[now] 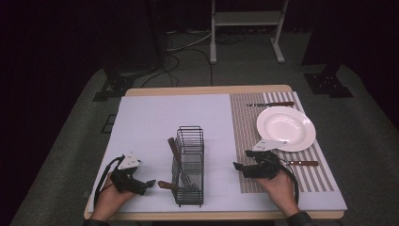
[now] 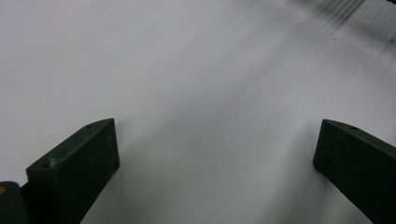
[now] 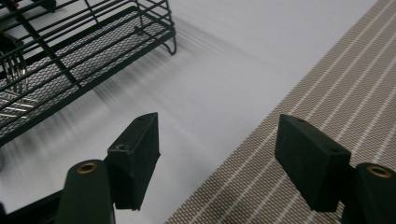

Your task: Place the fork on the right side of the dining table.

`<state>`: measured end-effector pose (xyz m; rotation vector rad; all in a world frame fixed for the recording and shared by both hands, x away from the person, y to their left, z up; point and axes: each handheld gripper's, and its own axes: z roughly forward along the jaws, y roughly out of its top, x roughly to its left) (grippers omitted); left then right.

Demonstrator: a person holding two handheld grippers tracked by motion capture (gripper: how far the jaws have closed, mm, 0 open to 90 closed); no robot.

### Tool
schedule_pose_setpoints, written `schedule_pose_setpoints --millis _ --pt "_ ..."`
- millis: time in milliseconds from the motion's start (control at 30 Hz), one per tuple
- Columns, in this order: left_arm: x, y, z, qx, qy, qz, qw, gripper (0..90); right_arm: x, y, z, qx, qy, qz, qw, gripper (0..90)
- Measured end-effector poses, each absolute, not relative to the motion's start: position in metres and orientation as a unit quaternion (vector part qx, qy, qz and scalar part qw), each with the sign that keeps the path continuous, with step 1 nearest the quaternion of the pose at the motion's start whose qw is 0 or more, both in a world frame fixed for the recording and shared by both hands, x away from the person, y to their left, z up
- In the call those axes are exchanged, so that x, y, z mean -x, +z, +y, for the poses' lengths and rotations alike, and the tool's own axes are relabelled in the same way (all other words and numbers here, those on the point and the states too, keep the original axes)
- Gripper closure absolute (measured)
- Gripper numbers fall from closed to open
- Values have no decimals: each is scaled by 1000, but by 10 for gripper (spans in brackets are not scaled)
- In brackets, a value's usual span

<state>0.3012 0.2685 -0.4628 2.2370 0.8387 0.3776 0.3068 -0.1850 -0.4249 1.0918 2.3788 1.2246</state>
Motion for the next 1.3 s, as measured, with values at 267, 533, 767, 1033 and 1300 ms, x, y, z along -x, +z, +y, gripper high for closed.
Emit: schedule_pose_setpoints --millis 267,533,767,1033,1300 --pt "-301 -463 268 -865 146 324 354 0 -307 -431 -161 -352 411 834 109 264" --pt "-301 -463 268 -865 146 324 354 0 -308 -442 -133 -324 394 855 90 197" --pt "-301 -463 268 -865 146 324 354 0 -307 -452 -114 -295 380 872 92 175" --pt "-301 -463 268 -865 146 324 354 0 -304 -462 -103 -272 366 883 112 167" --pt "-301 -463 268 -865 146 324 353 0 -302 -466 -106 -268 383 876 120 148"
